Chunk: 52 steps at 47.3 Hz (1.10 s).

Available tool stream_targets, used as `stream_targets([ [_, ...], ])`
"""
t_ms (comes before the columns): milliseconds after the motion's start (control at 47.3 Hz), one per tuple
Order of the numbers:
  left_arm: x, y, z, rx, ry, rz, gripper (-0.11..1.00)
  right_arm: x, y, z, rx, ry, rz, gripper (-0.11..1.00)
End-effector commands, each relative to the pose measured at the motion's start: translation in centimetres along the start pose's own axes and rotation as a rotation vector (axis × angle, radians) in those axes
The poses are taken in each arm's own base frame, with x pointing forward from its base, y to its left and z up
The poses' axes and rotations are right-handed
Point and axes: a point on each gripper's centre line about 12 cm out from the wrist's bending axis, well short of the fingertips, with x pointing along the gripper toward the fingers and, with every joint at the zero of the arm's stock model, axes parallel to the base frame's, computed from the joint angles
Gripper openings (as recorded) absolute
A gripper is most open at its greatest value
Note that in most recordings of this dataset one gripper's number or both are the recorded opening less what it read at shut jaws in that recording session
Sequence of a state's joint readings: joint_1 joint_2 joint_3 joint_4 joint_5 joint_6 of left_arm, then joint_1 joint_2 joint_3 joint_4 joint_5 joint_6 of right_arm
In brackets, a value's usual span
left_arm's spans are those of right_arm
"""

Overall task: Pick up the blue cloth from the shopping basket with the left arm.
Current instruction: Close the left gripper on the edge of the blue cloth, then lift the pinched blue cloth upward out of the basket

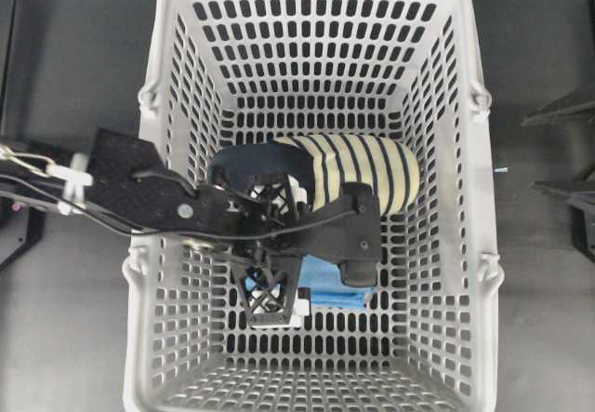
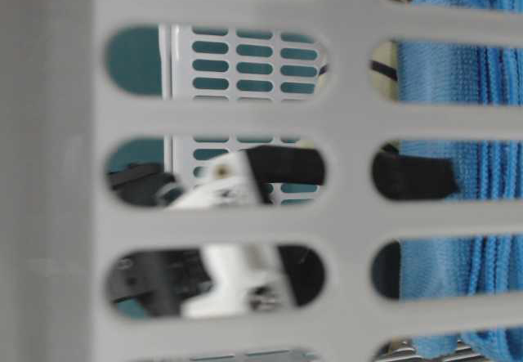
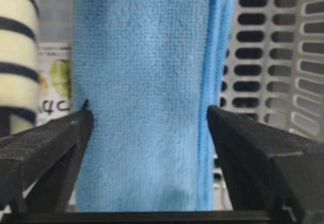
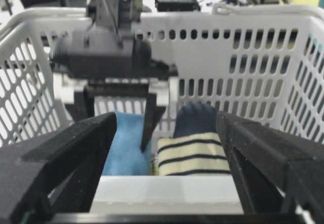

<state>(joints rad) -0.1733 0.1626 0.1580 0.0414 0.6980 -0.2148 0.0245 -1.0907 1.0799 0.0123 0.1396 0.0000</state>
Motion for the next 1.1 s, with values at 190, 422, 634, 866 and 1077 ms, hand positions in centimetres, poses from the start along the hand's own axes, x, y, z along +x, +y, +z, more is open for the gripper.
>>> stream_targets([
  [190,0.7,0.0,-0.9,0.007,0.021,0.003,0.87,0.1,-0.1,0.5,-0.001,-0.045,-0.003,0.77],
  [422,0.7,0.0,-1.0,0.01,0.02,0.003,0.77,0.2,-0.1,0.7,-0.001,-0.077,-0.003,0.77],
  [634,0.6,-0.1,-1.1,0.012,0.021,0.002,0.28,0.2,-0.1,0.7,-0.001,-0.081,-0.003,0.77],
  [866,-1.5,-0.3,0.4,0.013,-0.033,-0.007,0.08,0.2,-0.1,0.8,-0.001,-0.083,-0.003,0.77],
  [1077,-6.0,-0.7,3.2,0.013,-0.101,-0.018,0.08,0.1,-0.1,0.9,0.0,-0.087,-0.003,0.77],
])
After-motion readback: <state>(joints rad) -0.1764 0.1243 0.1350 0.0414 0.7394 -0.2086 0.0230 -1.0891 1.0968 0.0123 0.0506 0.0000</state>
